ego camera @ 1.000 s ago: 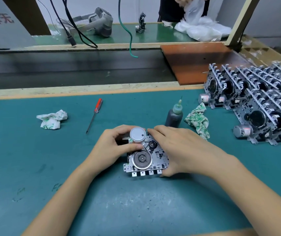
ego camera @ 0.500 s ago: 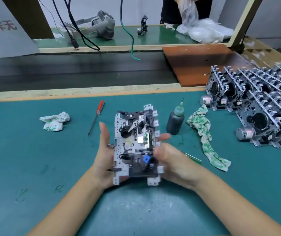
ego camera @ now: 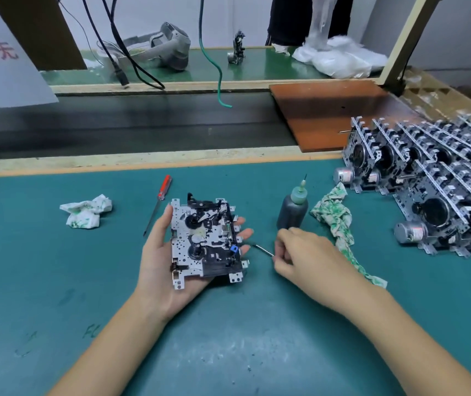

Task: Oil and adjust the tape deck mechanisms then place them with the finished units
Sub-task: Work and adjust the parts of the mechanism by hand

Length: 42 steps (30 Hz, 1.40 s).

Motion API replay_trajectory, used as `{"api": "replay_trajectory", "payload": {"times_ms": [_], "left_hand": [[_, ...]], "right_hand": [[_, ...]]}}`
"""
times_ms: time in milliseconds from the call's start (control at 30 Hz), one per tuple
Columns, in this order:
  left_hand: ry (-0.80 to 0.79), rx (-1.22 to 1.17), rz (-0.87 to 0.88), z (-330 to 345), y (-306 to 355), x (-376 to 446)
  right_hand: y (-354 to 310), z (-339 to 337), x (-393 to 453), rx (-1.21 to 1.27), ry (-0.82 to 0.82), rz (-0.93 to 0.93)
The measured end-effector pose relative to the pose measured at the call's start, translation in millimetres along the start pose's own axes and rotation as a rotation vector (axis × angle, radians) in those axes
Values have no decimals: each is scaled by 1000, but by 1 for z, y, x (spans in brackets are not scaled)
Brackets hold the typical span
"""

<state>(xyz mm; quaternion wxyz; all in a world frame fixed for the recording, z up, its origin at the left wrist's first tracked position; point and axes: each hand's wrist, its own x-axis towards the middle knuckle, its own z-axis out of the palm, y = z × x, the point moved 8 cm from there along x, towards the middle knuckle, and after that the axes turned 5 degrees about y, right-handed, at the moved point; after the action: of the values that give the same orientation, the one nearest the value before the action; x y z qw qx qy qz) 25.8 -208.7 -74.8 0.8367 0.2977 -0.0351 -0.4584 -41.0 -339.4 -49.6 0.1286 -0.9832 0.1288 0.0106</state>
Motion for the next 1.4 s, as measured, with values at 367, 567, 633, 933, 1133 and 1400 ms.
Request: {"api": "replay_trajectory", "payload": {"times_ms": [367, 567, 633, 933, 1133, 1400], "left_hand": [[98, -24, -220, -11, -30, 1], [130, 27, -241, -12, -41, 1], [135, 39, -240, -12, -40, 1], [164, 76, -241, -13, -39, 1], [218, 143, -218, -14, -39, 2], [242, 182, -197, -14, -39, 4]], "right_hand": [[-22, 15, -17, 1174, -466, 3], [-18, 29, -21, 1149, -542, 122], [-15, 30, -21, 1109, -533, 152], [-16, 34, -22, 1093, -524, 155], [-16, 36, -23, 1058, -549, 154], [-11, 37, -21, 967, -555, 155]]}}
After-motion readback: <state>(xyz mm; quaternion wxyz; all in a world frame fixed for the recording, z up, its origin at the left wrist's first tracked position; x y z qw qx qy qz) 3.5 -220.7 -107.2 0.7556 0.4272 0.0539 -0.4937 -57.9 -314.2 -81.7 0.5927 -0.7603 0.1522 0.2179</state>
